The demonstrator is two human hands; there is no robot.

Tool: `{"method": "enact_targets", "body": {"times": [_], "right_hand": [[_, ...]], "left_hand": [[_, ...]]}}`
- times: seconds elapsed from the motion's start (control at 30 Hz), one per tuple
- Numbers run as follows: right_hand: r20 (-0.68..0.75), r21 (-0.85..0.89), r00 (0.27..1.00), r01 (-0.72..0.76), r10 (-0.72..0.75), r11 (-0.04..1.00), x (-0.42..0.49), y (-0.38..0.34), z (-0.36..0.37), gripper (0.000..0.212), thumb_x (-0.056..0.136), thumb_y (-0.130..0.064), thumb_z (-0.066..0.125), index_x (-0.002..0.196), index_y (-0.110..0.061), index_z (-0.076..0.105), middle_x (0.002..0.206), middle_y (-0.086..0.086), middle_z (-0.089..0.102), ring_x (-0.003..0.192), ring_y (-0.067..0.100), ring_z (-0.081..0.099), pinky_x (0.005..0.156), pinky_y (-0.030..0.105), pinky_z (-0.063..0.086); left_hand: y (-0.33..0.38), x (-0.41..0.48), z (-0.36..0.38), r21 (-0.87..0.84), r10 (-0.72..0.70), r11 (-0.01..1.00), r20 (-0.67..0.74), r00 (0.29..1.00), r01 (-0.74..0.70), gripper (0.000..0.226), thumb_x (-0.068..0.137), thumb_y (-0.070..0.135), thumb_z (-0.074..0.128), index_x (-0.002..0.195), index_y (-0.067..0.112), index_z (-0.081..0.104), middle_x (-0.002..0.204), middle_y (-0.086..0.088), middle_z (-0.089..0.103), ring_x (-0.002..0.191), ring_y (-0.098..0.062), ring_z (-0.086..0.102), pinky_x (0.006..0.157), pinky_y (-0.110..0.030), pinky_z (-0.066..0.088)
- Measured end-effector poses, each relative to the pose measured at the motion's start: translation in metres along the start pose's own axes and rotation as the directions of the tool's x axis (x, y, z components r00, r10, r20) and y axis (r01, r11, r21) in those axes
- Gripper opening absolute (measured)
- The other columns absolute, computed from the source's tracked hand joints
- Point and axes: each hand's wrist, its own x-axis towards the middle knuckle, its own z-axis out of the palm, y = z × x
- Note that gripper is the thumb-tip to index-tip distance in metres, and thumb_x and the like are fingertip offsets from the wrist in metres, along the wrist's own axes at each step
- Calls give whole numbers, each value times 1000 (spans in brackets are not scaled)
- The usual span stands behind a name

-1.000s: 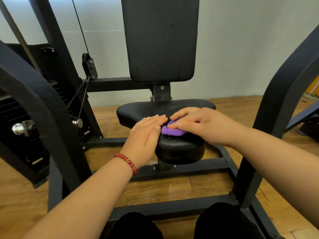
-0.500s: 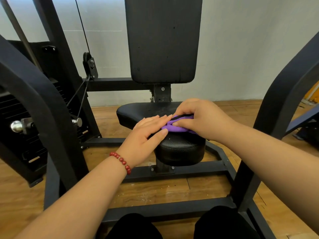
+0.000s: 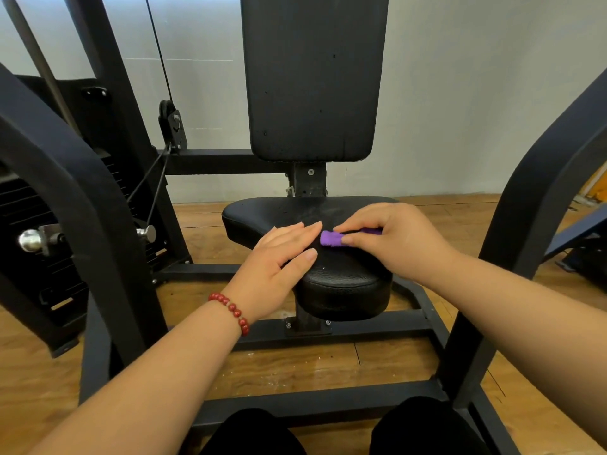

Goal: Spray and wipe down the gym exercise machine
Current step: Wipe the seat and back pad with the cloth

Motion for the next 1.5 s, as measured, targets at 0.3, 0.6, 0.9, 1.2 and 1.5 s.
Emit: {"method": "enact_targets", "body": {"times": [0.3, 0.6, 0.9, 1.2, 1.5], "right_hand": [[21, 51, 996, 86, -87, 995, 4, -2, 2, 21, 86, -23, 72, 102, -36, 73, 94, -23, 65, 96, -4, 60, 91, 18, 48], [67, 99, 970, 225, -232, 969, -13, -5, -5, 21, 84, -21, 74, 101, -31, 75, 100, -18, 71, 100, -2, 62, 90, 15, 48], [62, 130, 952, 291, -301, 948, -27, -9, -3, 21, 83, -22, 73, 101, -32, 75, 100, -20, 71, 100, -4, 62, 89, 12, 47], [-80, 188, 996, -24, 40, 982, -6, 21, 4, 21, 87, -23, 70, 90, -43, 68, 90, -26, 66, 95, -1, 60, 75, 3, 43], [-148, 171, 988, -14, 40, 985, 7, 43, 9, 22, 87, -18, 70, 91, -40, 69, 92, -19, 67, 90, -5, 59, 82, 14, 49]], "left_hand": [[-13, -8, 0, 91, 113, 989, 46, 993, -117, 49, 93, 44, 9, 141, 42, 19, 148, 22, 20, 137, 18, 6, 115, -10, -3], [-11, -8, 0, 80, 122, 989, 25, 992, -124, 51, 94, 43, 10, 143, 37, 24, 141, 33, 17, 130, 29, 3, 110, -4, -3], [-5, -8, -4, 133, 87, 987, 58, 994, -95, 43, 98, 26, 18, 139, 38, 23, 133, 38, 12, 125, 30, 1, 104, 3, -5], [24, 6, -12, 104, -53, 993, 25, 998, 50, 44, 107, 23, 20, 147, 28, 39, 153, 7, 35, 136, 3, 20, 109, -12, 9], [25, 9, 1, 215, -37, 976, 56, 998, 24, 56, 100, 40, 15, 148, 23, 39, 151, 3, 40, 141, -10, 27, 117, -22, 14]]}}
